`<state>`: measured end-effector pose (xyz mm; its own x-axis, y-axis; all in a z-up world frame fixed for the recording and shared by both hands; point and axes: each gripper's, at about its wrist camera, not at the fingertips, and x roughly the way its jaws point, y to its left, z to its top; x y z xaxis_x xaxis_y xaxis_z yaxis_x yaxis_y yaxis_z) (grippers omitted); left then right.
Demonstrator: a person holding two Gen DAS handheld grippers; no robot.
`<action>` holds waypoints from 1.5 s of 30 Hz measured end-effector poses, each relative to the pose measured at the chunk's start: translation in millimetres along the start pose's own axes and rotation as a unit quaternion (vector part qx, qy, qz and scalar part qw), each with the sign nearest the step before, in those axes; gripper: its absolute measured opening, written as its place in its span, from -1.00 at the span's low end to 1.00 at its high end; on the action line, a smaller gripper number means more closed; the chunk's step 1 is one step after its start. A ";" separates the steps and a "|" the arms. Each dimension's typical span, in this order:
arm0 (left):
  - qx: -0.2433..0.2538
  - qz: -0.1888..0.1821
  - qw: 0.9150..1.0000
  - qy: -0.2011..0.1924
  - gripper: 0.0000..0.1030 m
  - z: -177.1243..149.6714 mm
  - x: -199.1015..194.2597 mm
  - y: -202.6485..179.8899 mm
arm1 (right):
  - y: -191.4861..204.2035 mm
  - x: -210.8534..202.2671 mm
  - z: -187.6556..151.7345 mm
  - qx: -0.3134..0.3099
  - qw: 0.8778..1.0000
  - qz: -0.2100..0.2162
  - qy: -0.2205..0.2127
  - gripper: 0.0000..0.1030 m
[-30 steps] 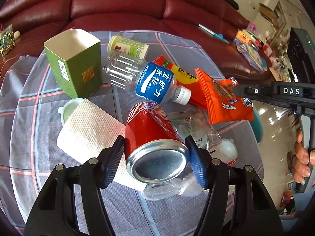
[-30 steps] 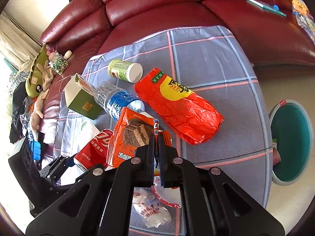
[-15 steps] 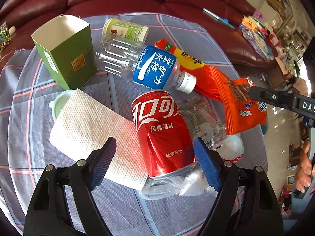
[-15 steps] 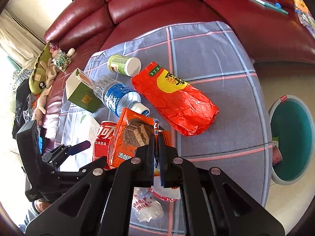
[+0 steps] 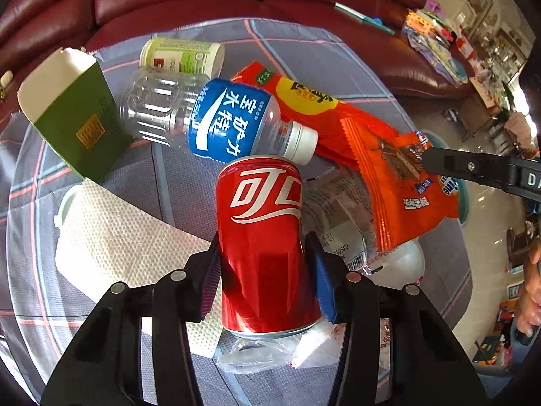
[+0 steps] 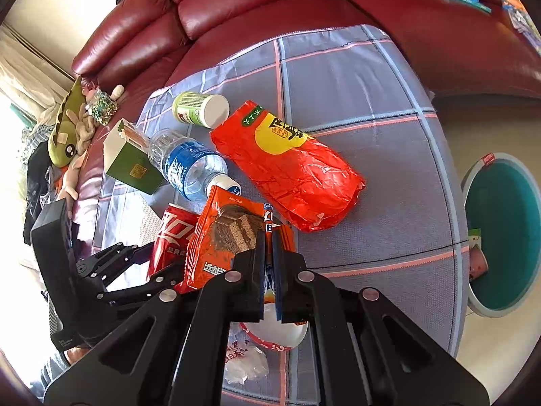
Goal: Collect trash
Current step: 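Grasp the orange wafer snack bag with the right tool while the left tool grasps the red Coca-Cola can, then carry the red can and orange snack bag with both tools over the teal bin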
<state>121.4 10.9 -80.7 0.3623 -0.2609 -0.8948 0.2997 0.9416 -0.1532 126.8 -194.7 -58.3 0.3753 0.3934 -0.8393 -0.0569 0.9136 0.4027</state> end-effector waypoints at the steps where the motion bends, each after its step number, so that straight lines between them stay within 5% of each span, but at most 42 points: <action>1: 0.000 0.004 1.000 -0.006 -0.06 0.0 -4.3 -0.7 | -1.3 0.4 0.1 0.002 1.000 0.002 0.000 -0.92; 9: -0.001 0.020 0.999 -0.046 -0.06 7.6 -42.1 -9.6 | -7.4 -12.2 0.5 0.007 1.000 0.016 -0.017 -0.92; 18: 0.051 -0.003 0.996 -0.070 -0.05 35.6 -50.5 -72.4 | -53.0 -66.1 1.3 0.044 0.996 0.003 -0.073 -0.92; 30: 0.146 -0.063 0.986 -0.055 -0.05 65.9 -10.9 -203.9 | -181.1 -142.4 -21.0 0.139 0.979 -0.053 -0.141 -0.92; 45: 0.201 -0.100 0.974 0.011 -0.04 83.3 78.7 -325.9 | -292.2 -167.0 -50.5 0.222 0.960 -0.095 -0.141 -0.92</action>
<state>125.8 -334.2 -66.3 0.2441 -0.4214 -0.8734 0.6851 0.7124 -0.1522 34.1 -522.1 -54.3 0.5786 0.1244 -0.8061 0.4131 0.8075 0.4211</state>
